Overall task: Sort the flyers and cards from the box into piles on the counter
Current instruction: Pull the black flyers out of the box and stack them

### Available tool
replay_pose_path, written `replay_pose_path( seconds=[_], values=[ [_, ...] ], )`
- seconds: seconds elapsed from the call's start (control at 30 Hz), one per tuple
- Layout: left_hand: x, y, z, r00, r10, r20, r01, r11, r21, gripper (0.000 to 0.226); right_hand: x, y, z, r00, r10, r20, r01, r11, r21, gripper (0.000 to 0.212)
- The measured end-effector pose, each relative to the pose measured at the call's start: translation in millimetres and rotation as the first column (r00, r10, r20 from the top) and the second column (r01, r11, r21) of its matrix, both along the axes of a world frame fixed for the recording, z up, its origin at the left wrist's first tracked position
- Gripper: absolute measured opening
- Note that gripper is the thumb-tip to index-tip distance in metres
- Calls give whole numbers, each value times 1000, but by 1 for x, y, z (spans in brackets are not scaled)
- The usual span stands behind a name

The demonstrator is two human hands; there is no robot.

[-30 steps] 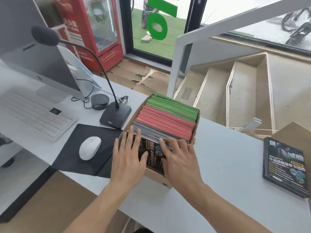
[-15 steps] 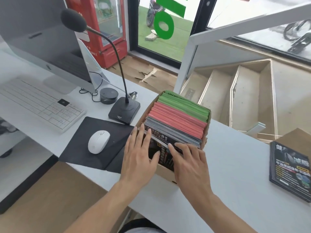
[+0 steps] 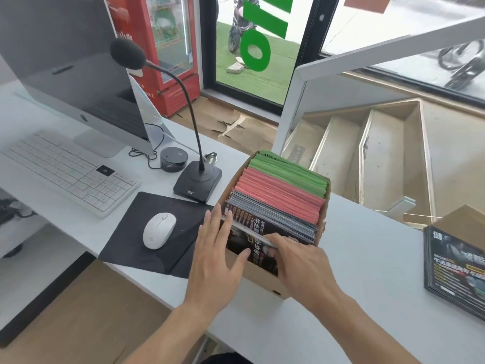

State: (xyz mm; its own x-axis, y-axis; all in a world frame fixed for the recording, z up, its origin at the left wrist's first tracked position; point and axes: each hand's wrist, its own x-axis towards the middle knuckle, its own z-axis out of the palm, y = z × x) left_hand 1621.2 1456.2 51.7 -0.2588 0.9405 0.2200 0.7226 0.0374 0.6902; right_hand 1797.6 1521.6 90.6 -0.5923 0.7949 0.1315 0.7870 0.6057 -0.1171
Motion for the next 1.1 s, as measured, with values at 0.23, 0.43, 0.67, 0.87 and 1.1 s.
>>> replay_pose_path(
  seconds=[0.23, 0.43, 0.67, 0.87, 1.1],
  values=[
    [41, 18, 46, 867, 77, 493, -140, 986, 92, 92, 68, -5, 43, 680, -363, -637, 78, 900, -429, 13],
    [102, 50, 70, 615, 3, 788, 150, 981, -121, 57, 114, -16, 53, 291, -686, -667, -19, 693, -721, 17],
    [181, 64, 42, 643, -103, 758, 270, 958, -99, 33, 185, -19, 24, 308, -731, -609, 151, 669, -727, 19],
    [232, 73, 19, 667, -129, 734, 356, 920, -162, 23, 219, -14, -17, 349, -749, -563, 493, 658, -569, 6],
    [231, 65, 8, 706, -118, 698, 321, 933, -166, 20, 222, -24, -38, 372, -756, -539, 468, 654, -595, 7]
  ],
)
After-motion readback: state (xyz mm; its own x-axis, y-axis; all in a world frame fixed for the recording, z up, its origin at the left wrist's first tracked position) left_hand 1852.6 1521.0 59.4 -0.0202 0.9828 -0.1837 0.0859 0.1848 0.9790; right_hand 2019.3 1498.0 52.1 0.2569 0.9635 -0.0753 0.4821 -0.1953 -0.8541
